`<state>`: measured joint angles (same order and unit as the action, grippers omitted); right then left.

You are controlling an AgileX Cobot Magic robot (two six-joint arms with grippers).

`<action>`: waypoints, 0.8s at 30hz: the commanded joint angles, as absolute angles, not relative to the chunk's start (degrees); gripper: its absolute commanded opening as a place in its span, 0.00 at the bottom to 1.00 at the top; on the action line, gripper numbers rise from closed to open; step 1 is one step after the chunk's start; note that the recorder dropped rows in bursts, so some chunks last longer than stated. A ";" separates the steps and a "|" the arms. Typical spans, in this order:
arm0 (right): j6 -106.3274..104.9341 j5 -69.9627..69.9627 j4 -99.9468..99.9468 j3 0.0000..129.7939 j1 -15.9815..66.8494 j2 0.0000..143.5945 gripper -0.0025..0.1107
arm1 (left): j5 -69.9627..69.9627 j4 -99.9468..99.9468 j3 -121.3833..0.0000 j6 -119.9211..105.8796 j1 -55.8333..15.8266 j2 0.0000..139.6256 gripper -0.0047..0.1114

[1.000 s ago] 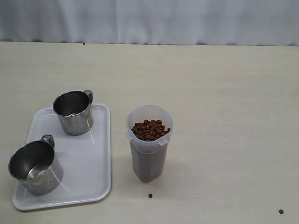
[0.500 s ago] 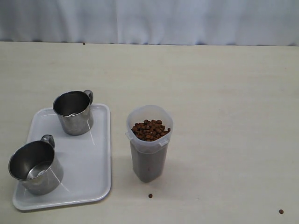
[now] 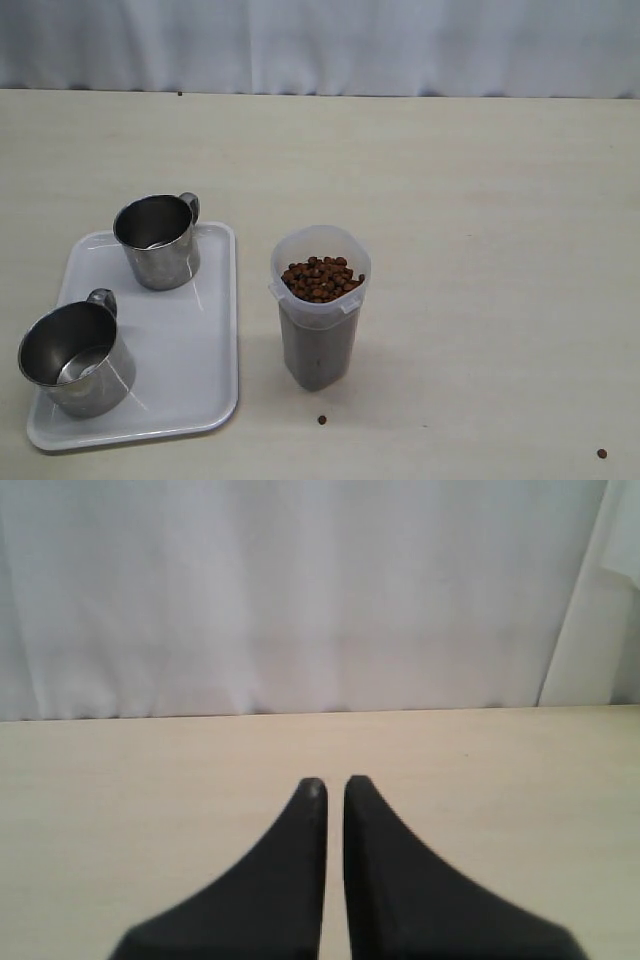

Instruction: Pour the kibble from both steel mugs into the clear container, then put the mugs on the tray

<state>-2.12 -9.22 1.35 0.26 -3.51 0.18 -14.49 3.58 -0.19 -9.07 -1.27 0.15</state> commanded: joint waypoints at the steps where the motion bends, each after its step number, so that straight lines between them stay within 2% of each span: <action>1: -2.10 -9.79 0.59 0.00 -6.08 0.00 0.06 | -13.81 3.57 0.00 -8.96 -1.58 0.00 0.04; 24: -2.10 -9.79 0.77 0.00 -8.61 0.00 0.06 | -13.81 3.57 0.00 -8.96 -1.58 0.00 0.04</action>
<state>-2.12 -9.34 0.99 0.26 -8.30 0.18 -14.49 3.58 -0.19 -9.07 -1.27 0.15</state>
